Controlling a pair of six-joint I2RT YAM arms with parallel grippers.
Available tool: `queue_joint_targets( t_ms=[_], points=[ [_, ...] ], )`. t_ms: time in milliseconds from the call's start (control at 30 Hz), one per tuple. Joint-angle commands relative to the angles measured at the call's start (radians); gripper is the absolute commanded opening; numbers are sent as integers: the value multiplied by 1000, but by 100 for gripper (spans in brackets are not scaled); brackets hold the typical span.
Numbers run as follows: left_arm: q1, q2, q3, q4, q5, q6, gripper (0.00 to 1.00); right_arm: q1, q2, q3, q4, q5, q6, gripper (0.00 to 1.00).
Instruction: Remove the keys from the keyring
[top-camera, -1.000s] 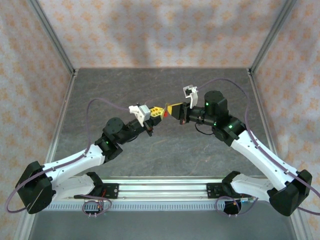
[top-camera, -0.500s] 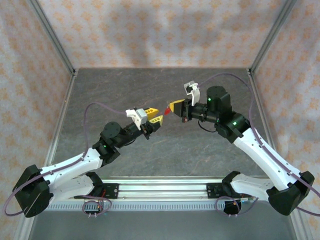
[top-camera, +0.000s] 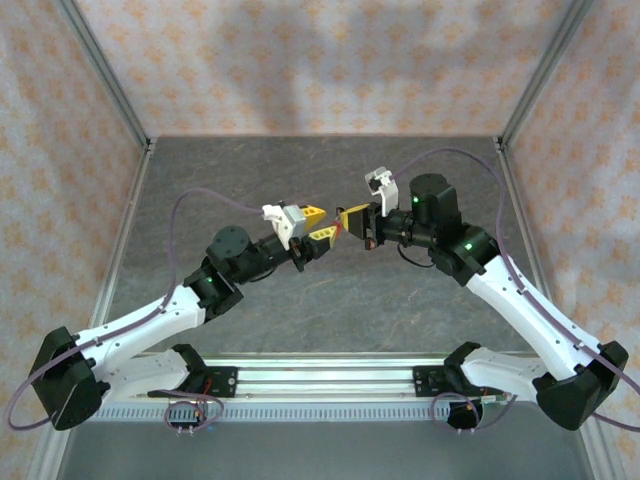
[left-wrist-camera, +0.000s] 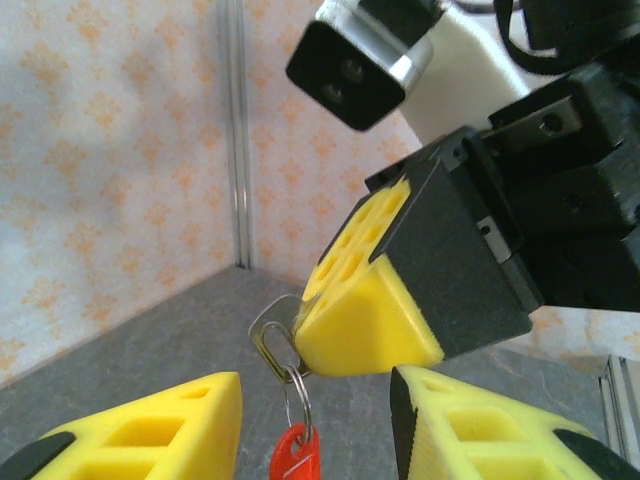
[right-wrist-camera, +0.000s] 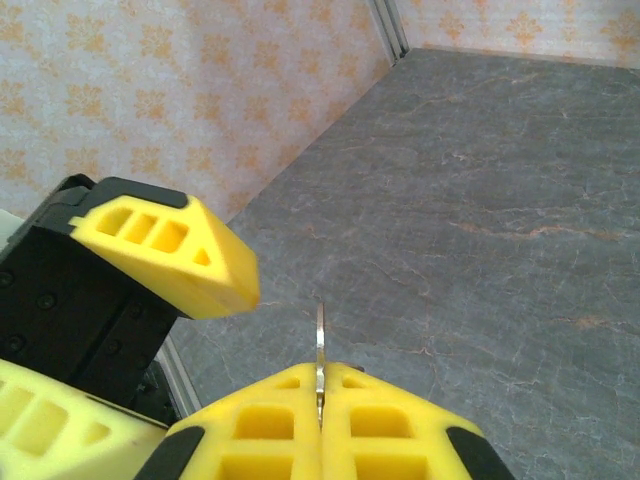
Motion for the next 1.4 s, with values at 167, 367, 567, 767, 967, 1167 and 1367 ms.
queue_joint_targets(
  t_ms=[167, 367, 567, 767, 967, 1167, 1367],
  points=[
    [0, 31, 68, -77, 16, 41, 37, 12, -9, 35, 5, 5, -21, 0],
    [-1, 41, 75, -84, 3, 49, 29, 15, -8, 35, 8, -1, -21, 0],
    [-1, 53, 80, -93, 4, 58, 11, 15, -14, 34, 9, -3, -21, 0],
    [-1, 43, 57, -55, 0, 54, 0, 15, -19, 29, 16, 9, -10, 0],
    [-1, 16, 19, 9, 6, 45, 0, 6, -20, 9, 50, 12, 24, 0],
    [-1, -14, -12, 48, 30, 34, 0, -7, -20, 3, 72, 14, 52, 0],
    [0, -28, -33, 66, 39, 25, 0, -11, -15, 9, 70, 10, 52, 0]
  ],
)
